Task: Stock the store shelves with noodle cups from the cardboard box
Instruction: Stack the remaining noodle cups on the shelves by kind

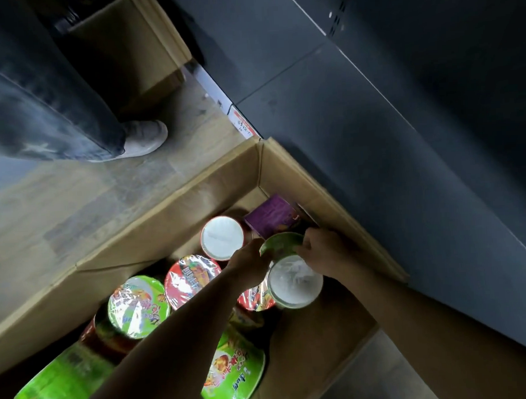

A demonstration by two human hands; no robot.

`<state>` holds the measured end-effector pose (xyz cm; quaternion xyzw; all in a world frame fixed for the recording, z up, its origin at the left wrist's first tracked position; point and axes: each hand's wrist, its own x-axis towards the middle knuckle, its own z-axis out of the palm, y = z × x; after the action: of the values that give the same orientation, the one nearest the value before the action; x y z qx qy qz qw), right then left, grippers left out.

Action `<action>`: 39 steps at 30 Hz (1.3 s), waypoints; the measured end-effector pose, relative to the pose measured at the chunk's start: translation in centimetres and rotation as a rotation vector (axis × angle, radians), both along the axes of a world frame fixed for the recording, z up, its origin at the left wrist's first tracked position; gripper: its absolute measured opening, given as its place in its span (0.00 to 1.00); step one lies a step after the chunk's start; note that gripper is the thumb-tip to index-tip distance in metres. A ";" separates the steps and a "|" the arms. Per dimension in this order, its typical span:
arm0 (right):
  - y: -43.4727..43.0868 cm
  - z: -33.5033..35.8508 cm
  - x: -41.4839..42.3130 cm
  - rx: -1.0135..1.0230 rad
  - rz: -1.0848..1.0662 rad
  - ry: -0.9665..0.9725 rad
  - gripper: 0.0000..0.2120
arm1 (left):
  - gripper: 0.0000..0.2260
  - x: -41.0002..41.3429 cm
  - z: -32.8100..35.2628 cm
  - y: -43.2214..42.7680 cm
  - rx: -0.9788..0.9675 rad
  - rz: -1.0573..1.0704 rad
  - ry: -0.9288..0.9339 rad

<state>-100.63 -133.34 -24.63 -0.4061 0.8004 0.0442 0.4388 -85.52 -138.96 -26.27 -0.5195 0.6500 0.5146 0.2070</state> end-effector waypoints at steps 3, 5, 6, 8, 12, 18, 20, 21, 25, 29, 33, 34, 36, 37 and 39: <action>-0.5 -0.8 0.1 0.050 -0.092 -0.180 0.27 | 0.18 -0.5 -0.4 0.4 0.058 0.011 0.014; -0.6 -1.3 0.5 0.148 -0.056 -0.307 0.41 | 0.15 -0.7 -0.2 0.8 0.080 0.039 0.048; -0.4 -1.8 0.8 0.194 0.000 -0.312 0.43 | 0.15 -0.7 -0.1 1.0 0.073 0.030 0.062; 0.1 -2.4 1.4 0.263 0.065 -0.300 0.41 | 0.18 -0.4 -0.2 1.7 0.034 -0.045 0.048; 0.9 -3.1 2.0 0.300 -0.109 -0.416 0.30 | 0.25 0.5 -0.7 3.5 0.075 -0.175 -0.058; 1.1 -5.4 2.8 0.221 0.044 -0.266 0.24 | 0.25 1.4 -0.6 4.5 0.002 -0.200 0.035; 1.0 -6.4 2.7 0.234 0.086 -0.250 0.25 | 0.20 1.4 -0.5 4.2 0.025 -0.164 0.055; 1.0 -6.7 2.6 0.255 0.094 -0.252 0.25 | 0.17 1.5 -0.5 4.0 0.041 -0.137 0.052; 1.4 -7.7 3.1 0.325 0.163 -0.247 0.23 | 0.12 2.2 -0.9 3.5 0.076 -0.100 0.026; 1.8 -7.3 3.6 0.288 0.205 -0.189 0.25 | 0.10 2.7 -1.4 3.5 0.060 -0.092 -0.002; 2.3 -6.2 3.5 0.154 0.126 -0.248 0.17 | 0.14 4.0 -2.1 2.9 -0.064 -0.021 -0.044; 2.6 -5.9 3.4 0.127 0.075 -0.270 0.15 | 0.16 4.2 -2.1 2.8 -0.069 -0.030 -0.050; 3.2 -5.5 3.2 0.076 -0.077 -0.319 0.12 | 0.19 4.6 -1.9 2.9 -0.056 -0.093 -0.066; 3.4 -5.2 3.2 0.054 -0.152 -0.351 0.11 | 0.19 4.7 -1.7 3.1 -0.053 -0.108 -0.066; 3.8 -4.6 3.2 0.030 -0.247 -0.411 0.09 | 0.18 4.9 -1.4 3.4 -0.044 -0.109 -0.061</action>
<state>-97.43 -129.57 -29.23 -0.2991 0.7370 -0.0812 0.6006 -80.62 -135.52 -27.62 -0.5034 0.6819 0.4719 0.2429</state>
